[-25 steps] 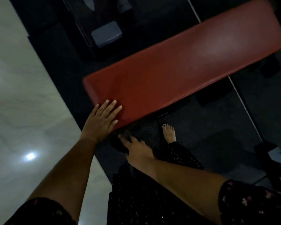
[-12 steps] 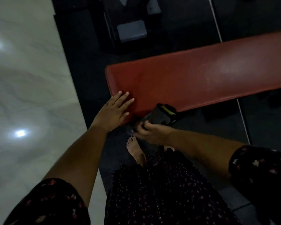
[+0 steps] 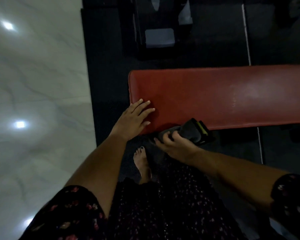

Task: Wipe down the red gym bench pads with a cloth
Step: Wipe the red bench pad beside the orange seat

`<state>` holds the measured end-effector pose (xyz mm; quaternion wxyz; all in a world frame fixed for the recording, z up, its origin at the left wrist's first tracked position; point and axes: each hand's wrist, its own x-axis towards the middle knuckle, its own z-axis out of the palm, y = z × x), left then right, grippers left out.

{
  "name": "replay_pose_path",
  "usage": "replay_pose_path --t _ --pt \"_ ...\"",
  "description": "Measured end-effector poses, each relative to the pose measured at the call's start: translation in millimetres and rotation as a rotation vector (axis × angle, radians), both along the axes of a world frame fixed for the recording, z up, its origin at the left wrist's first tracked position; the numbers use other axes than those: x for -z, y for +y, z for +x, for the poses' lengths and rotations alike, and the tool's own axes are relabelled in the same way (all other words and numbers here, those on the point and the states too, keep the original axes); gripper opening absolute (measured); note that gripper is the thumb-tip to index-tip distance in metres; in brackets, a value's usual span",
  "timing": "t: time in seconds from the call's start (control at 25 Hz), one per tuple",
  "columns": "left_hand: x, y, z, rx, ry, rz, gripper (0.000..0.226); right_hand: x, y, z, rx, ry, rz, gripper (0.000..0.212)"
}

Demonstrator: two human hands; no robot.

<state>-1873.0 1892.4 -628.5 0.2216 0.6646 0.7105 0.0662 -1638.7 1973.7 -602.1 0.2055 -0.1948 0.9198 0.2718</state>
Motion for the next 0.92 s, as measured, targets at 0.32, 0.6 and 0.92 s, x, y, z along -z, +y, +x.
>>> replay_pose_path --t 0.32,0.6,0.92 --pt "17 -7 18 -0.103 0.087 0.12 0.049 -9 36 37 0.117 0.128 -0.234 0.041" --pt "2 9 157 -1.216 -0.197 -0.033 0.057 -60 170 -20 0.189 0.332 -0.458 0.067" --pt "-21 80 200 -1.057 -0.226 -0.228 0.103 -64 166 -209 0.131 0.027 -0.378 0.069"
